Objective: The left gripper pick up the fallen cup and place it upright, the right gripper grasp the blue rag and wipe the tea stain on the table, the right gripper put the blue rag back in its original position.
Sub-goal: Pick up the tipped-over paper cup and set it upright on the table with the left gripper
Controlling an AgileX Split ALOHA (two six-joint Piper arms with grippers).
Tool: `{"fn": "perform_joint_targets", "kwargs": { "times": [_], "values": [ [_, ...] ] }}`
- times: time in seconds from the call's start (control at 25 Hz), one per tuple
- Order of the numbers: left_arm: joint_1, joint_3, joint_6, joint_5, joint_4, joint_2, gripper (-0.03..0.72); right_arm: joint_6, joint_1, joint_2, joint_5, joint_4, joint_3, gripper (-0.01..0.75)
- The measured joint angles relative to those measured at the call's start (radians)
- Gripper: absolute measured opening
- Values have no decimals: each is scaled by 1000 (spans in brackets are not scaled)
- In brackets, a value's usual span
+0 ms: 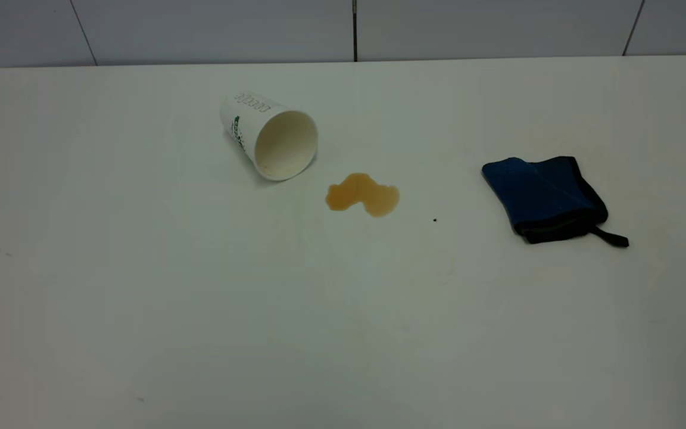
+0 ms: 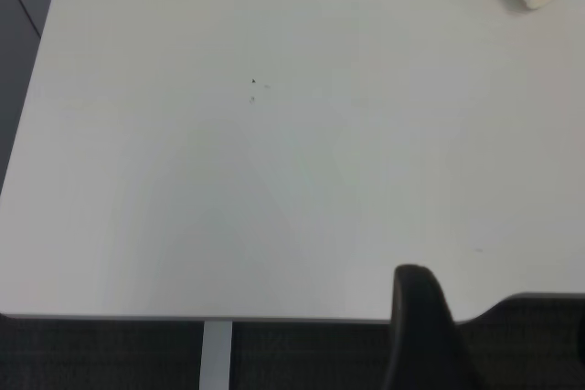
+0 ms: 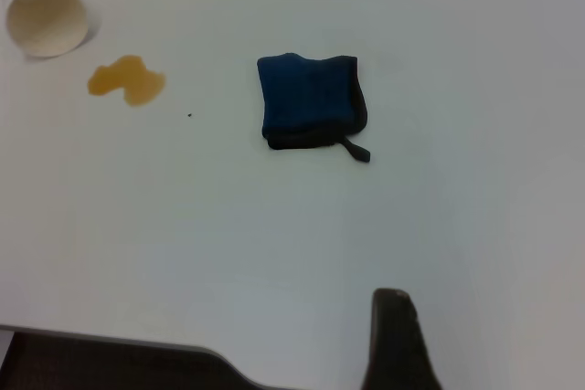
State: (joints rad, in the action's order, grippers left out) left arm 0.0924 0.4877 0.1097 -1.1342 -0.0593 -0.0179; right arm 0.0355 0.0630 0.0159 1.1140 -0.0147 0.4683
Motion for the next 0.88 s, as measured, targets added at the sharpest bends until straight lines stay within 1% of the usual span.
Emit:
{"fn": "perform_joint_targets", "kwargs": {
  "times": [0.32,0.44,0.56,0.72,0.88],
  "values": [
    [0,0,-2,8,0,16,442,0,0,0,0,0,0,545],
    [0,14,-7,46,17,94,442,0,0,0,0,0,0,545],
    [0,38,-55,153,27,218,450,0,0,0,0,0,0,545],
    [0,79,-150,351,59,453,494,0,0,0,0,0,0,545],
    [0,146,-298,506,149,714,529,0,0,0,0,0,0,545]
  ]
}}
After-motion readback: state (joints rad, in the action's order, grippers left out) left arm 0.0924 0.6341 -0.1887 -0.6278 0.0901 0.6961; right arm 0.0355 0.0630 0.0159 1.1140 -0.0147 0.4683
